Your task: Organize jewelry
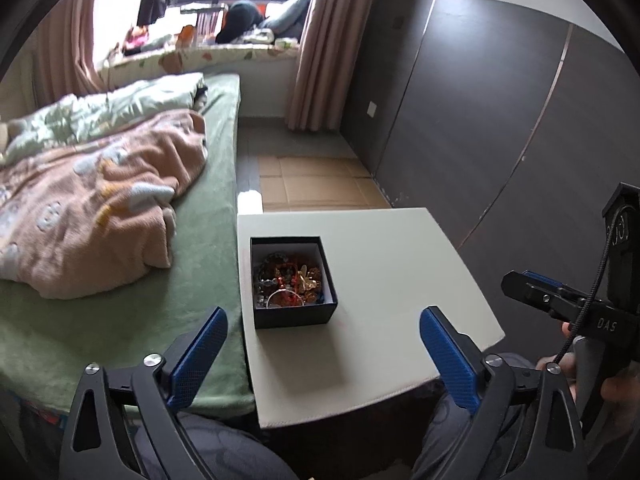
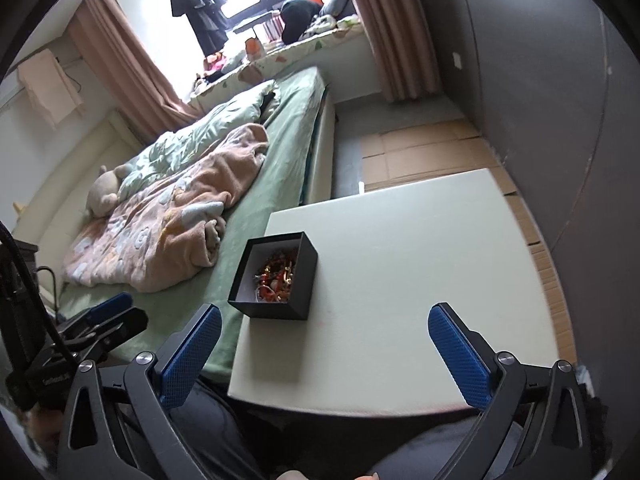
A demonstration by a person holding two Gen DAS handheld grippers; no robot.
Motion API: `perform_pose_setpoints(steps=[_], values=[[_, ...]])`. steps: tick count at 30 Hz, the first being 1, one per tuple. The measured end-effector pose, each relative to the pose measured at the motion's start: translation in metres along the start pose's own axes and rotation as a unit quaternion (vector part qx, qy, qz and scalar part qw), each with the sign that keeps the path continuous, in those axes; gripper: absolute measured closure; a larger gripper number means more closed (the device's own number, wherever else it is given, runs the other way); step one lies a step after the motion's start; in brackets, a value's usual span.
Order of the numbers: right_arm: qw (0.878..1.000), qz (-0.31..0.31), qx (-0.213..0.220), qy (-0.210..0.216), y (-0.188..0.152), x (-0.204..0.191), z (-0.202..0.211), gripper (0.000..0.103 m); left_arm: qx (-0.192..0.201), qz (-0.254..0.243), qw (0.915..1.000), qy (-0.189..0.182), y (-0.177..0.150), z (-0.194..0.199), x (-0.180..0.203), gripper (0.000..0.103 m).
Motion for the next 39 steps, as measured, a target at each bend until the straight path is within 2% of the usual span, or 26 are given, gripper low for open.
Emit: perform_pose_setpoints(steps=[14, 24, 39], values=[[0.998, 0.026, 0.049, -0.021, -0.033, -0.012, 0.066, 0.0, 0.057, -0.022, 0.9981, 0.004, -0.029, 0.066, 0.031, 0.001], [0.997, 0.027, 0.075, -0.024, -0.061, -0.017, 0.096, 0.0, 0.073, -0.027, 0.9969, 0.016, -0.052, 0.086, 0.039, 0.0], [0.995, 0.021, 0.091, -0.035, -0.085, -0.013, 0.111, 0.0, 0.087, -0.03, 0.9956, 0.014, -0.072, 0.101, 0.048, 0.0]])
Point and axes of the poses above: each gripper's, at about its wrist camera, not at the fingertips, and z roughly against the way its jaws point, x to its right, y to its top, the point moved 3 cm from there along -z, roughly the way its jaws point, and after that the axes turned 1 degree about -y, right-handed, at the moved point
